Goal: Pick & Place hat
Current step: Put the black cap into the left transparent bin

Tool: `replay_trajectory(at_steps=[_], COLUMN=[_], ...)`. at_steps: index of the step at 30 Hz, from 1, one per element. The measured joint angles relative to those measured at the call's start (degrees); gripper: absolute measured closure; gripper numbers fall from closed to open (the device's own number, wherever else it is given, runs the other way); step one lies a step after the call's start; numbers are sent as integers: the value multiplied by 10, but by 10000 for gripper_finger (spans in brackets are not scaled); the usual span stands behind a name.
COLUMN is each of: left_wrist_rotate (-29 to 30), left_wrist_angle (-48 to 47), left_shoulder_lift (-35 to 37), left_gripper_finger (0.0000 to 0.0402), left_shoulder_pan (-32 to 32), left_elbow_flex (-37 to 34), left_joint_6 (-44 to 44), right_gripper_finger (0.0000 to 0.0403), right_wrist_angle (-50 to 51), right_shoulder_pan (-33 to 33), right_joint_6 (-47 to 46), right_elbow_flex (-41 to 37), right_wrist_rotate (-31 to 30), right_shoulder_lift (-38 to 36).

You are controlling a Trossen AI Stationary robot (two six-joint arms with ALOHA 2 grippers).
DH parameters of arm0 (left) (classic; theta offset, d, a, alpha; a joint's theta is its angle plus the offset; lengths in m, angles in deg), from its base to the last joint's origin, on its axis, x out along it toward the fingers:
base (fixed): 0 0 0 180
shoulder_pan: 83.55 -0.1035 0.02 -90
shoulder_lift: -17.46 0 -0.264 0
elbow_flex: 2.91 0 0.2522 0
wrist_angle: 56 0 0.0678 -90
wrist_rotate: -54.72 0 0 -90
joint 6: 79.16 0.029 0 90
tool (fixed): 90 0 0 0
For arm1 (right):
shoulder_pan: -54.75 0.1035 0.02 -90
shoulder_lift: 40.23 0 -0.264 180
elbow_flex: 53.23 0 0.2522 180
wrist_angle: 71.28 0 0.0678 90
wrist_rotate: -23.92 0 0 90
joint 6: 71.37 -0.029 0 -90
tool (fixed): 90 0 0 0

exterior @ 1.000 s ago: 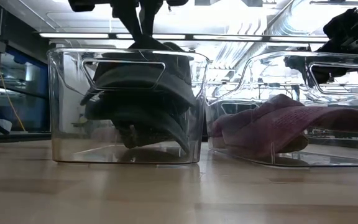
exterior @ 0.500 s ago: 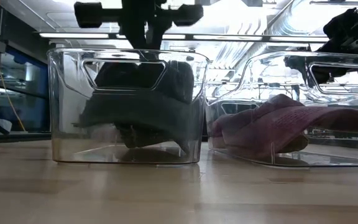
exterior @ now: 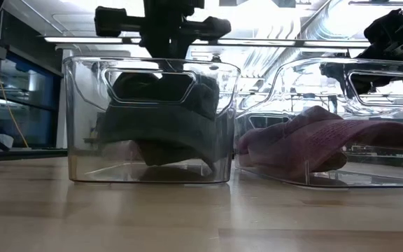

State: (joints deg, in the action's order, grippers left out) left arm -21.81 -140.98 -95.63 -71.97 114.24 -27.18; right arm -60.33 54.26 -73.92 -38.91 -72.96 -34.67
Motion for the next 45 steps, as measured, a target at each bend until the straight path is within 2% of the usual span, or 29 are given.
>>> replay_trajectory(at_steps=[7,15,23,29,32,36,42,45], left_wrist_rotate=[-18,-26,-51,-55,-75,-96,-82,-65], left_wrist_angle=[-4,-3,-9,4,25,24,15,-12], left_shoulder_lift=[-37,-38,-38,-38,-38,-38,-38,-39], left_gripper_finger=[401,401,397,379,354,299,200,163], left_shoulder_pan=[-1,-11,-27,-26,-26,-26,-25,-26], left_elbow_flex=[2,1,1,0,0,0,0,11], left_joint_6=[-3,-24,-109,-154,-198,-250,-311,-331], right_gripper_finger=[395,399,394,399,398,395,395,393], right_wrist_angle=[0,0,0,0,0,0,0,0], right_shoulder_pan=[0,0,0,0,0,0,0,0], right_joint_6=[0,0,0,0,0,0,0,0], right_elbow_flex=[0,0,0,0,0,0,0,0], right_wrist_rotate=[0,0,0,0,0,0,0,0], right_shoulder_lift=[0,0,0,0,0,0,0,0])
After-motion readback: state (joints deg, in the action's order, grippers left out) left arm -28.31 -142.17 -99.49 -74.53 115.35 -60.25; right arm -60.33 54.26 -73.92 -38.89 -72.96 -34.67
